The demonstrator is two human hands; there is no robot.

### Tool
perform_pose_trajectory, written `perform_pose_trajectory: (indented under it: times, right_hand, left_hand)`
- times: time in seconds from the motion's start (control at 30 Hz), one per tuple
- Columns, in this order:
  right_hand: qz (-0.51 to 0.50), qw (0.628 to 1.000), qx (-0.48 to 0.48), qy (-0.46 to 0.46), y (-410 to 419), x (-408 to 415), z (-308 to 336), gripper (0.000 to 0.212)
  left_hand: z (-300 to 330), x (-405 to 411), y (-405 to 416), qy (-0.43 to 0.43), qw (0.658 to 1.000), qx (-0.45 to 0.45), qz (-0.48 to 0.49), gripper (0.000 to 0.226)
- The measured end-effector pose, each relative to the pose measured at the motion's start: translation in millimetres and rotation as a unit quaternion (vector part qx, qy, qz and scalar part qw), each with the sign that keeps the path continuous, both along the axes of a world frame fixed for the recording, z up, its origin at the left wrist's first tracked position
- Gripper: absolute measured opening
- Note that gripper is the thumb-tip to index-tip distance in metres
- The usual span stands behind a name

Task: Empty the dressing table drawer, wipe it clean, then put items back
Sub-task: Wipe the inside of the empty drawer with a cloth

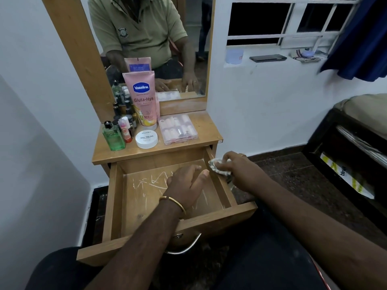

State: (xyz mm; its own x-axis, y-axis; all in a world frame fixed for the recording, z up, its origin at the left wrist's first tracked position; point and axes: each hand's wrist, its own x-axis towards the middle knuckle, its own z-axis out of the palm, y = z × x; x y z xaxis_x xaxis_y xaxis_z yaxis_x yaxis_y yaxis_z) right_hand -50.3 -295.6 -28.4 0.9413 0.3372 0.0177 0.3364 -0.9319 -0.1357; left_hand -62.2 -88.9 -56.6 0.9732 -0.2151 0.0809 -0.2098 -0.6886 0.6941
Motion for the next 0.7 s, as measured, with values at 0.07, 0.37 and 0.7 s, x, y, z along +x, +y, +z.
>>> perform_pose_trajectory:
  times: [0.07, 0.37, 0.7]
  right_hand:
    - [0.0, 1.0, -0.02, -0.007, 1.4, -3.6, 1.3, 0.053]
    - [-0.032, 0.999, -0.026, 0.01, 6.9, 0.3, -0.2, 0.049]
    - [-0.105, 0.994, 0.038, -0.007, 36.3, 39.6, -5.9, 0.035]
  left_hand:
    - [-3.3, 1.9, 0.7, -0.017, 1.0, 0.009, 0.003, 0.056]
    - [-6.1, 0.7, 1.1, -0.006, 1.0, 0.018, 0.015, 0.046]
    - [-3.0, -0.6, 4.5, 0.002, 1.0, 0.024, 0.02, 0.047]
